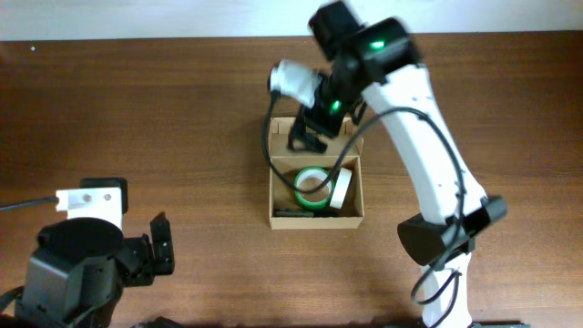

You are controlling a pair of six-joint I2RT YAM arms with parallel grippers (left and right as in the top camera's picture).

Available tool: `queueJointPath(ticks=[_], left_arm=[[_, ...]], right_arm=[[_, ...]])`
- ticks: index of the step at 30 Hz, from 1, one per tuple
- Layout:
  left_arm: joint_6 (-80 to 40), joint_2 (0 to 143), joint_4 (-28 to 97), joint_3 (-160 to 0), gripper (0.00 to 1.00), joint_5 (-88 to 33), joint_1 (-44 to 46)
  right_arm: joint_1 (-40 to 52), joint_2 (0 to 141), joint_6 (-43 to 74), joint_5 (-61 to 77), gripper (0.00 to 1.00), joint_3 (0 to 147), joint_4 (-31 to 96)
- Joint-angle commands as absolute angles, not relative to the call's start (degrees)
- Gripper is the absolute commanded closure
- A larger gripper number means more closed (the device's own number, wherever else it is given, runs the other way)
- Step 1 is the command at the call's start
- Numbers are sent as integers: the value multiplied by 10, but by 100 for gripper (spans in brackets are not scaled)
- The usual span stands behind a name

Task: Pack container
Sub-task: 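Lift the right gripper out of the box and raise the left arm, then move both grippers to the back corners of the box lid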

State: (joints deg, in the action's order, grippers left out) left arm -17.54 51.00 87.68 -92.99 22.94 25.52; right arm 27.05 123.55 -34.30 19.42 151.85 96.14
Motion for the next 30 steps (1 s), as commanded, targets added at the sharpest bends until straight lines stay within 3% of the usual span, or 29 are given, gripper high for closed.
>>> queueJointPath(ticks=[1,5,9,16,25,26,27,28,30], left_arm=[[-166,509,855,-929,1,238,253],[-167,511,824,-929,3,255,253],[-178,530,818,-927,9,290,253],[-199,627,779,-906,11,313,244],[-208,815,681,-902,33,234,219],[-222,832,675,-902,35,230,216],[-249,869,670,-902,46,219,207],[-253,881,668,-902,61,208,202],[-253,903,663,-902,78,185,192]], right_arm=[[258,1228,-135,40,1,1614,971],[215,1225,11,-68,1,1637,973],[144,1225,94,-72,1,1625,973],[7,1225,111,-66,1,1559,973],[-80,1225,110,-10,1,1462,971],[-85,1225,110,-10,8,1451,967],[-94,1226,110,-11,66,1422,956],[-96,1226,110,-11,91,1407,949],[-101,1226,110,-11,96,1376,934]])
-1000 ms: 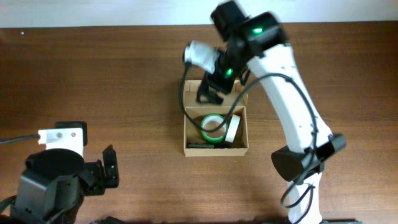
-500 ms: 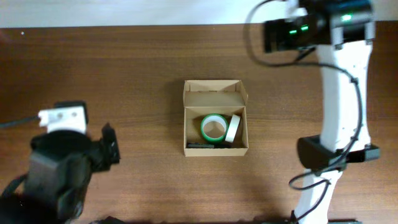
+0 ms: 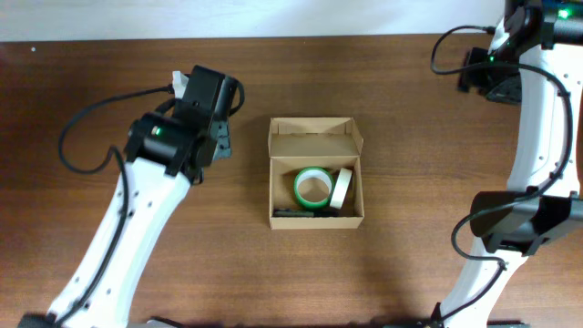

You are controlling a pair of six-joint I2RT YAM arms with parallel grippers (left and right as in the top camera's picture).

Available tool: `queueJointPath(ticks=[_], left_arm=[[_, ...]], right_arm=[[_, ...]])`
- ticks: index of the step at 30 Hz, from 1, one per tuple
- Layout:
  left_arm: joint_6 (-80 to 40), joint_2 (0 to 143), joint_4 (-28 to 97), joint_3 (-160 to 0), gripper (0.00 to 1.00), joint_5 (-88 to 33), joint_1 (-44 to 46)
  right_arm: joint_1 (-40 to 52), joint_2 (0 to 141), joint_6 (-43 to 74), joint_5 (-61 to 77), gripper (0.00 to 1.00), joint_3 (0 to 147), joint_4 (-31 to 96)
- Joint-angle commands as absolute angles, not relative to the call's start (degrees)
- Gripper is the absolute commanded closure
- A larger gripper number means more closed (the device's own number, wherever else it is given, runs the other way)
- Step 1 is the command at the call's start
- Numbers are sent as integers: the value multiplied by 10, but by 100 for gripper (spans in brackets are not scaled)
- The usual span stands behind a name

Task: Pack container
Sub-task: 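Move both grippers to the back corners of the box lid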

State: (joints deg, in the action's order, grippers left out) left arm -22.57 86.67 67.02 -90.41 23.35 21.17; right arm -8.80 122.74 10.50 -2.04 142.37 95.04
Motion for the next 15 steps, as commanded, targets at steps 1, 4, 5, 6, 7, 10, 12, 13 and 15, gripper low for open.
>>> queueJointPath(ticks=[1,4,5,6,7,10,12,13,15], left_arm=[[-253,914,662,-902,83,176,187],[-257,945,660,-902,85,165,170],[-257,953,658,-902,86,162,166],[-257,964,655,-902,90,157,161],[-257,974,650,-902,94,152,155],[-257,1008,627,-902,98,125,140],[-257,1028,612,-902,98,110,133],[-257,1041,601,-902,98,102,129],[-257,1063,586,-902,98,91,125]], right_arm=[[-102,1226,110,-11,96,1360,926],[-102,1226,110,-10,96,1304,899],[-102,1226,110,-10,96,1285,888],[-102,1226,110,-8,96,1265,874],[-102,1226,110,-3,96,1240,857],[-102,1226,110,1,96,1171,819],[-102,1226,110,3,96,1131,800],[-102,1226,109,3,96,1109,789],[-102,1226,105,7,96,1074,767]])
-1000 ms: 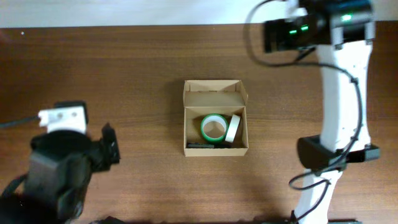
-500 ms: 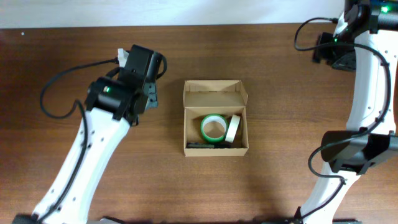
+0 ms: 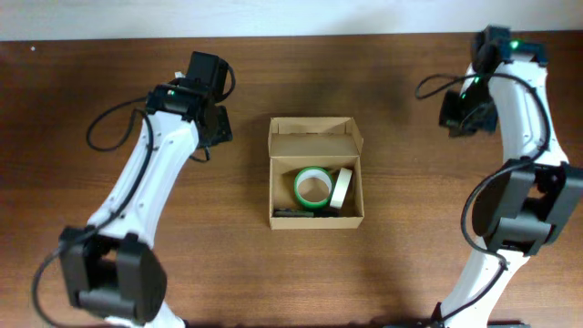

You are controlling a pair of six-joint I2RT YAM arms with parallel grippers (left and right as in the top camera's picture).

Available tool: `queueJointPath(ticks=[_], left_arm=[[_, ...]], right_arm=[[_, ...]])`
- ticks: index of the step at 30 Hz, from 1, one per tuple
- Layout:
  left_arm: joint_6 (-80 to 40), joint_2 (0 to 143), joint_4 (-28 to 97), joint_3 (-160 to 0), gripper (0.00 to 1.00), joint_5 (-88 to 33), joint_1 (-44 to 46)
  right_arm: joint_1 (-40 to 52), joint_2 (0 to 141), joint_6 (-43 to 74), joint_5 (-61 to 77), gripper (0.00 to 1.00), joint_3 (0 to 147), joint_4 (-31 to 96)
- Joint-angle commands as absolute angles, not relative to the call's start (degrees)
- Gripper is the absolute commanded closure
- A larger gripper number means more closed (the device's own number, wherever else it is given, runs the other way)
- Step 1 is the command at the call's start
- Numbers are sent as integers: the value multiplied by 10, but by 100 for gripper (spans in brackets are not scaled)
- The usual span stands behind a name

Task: Pack container
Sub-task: 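Move both grippers to the back corners of the box lid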

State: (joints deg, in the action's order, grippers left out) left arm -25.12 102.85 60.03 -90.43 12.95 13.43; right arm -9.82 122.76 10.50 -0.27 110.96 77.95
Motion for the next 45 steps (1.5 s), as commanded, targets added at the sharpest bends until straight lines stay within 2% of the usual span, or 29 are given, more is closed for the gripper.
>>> queueJointPath(ticks=[1,4,10,15,18,45], left_arm=[[-257,1079,575,-902,98,81,124],[-257,1113,549,-902,98,51,122],[-258,1162,489,-902,98,-75,122],[-270,1164,440,-903,98,-171,122],[-278,1165,409,-903,98,-209,122],[-286,1240,380,-902,98,-246,122]], right_arm=[[-102,1226,98,14,96,1058,755],[-102,1226,90,52,96,1017,721],[-101,1226,51,231,96,995,677],[-100,1226,-31,415,96,995,657],[-98,1226,-45,471,96,995,646],[-54,1310,-43,444,96,973,628]])
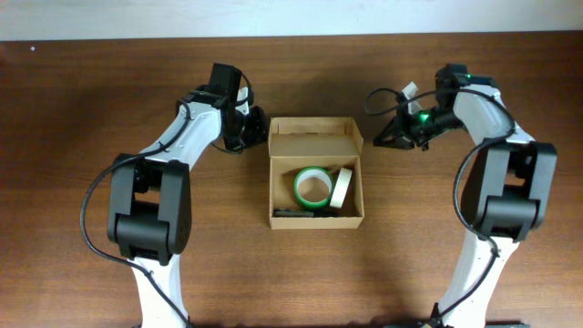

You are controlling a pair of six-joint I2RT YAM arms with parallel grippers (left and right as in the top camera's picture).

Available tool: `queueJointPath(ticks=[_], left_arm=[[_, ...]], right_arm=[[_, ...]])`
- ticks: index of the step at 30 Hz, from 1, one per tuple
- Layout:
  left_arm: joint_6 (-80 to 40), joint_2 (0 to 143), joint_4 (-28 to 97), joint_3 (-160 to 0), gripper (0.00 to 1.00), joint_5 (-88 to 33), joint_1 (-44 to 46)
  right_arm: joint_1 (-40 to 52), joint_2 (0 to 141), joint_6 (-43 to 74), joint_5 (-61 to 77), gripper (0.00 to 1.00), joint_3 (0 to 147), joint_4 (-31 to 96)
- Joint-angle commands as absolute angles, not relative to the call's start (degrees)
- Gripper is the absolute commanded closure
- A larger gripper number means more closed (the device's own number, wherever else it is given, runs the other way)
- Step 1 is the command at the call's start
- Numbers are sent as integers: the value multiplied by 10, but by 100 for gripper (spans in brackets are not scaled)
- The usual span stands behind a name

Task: Pack container
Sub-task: 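Move both grippers to the back corners of the box lid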

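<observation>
An open cardboard box (315,219) sits mid-table in the overhead view, its back flap (314,128) standing up. Inside lie a green tape roll (311,187), a white tape roll (342,188) leaning on the right wall, and a thin black item (294,213) along the front wall. My left gripper (252,135) is just outside the box's back left corner. Just off the back right corner is my right gripper (385,139), pointing at the box. Both are dark against the wood, so their jaws cannot be read. Neither visibly holds anything.
The brown wooden table (182,273) runs to a pale wall along the far edge. Both white arms reach in from the front, the left arm (150,210) on the left side and the right arm (496,200) on the right side of the box.
Both grippers have come inward: the left from well left of the box to its back left corner, the right from the far right to just off its back right corner.
At first my right gripper was over the box's back edge while the left arm lay folded at the front left. Then the right arm stood at the far right and the left had risen left of the box. Now both flank the box's back corners; its contents are unchanged.
</observation>
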State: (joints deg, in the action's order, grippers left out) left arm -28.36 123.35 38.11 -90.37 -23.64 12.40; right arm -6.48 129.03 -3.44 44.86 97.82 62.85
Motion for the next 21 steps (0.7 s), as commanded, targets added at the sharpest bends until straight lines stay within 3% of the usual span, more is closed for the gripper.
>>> queueJointPath(ticks=[1,21], left_arm=[[-287,1241,379,-902,98,-246,122],[-287,1257,340,-902,98,-336,122]], right_arm=[[-52,1317,-43,444,96,973,627],[29,1355,-43,524,96,973,601]])
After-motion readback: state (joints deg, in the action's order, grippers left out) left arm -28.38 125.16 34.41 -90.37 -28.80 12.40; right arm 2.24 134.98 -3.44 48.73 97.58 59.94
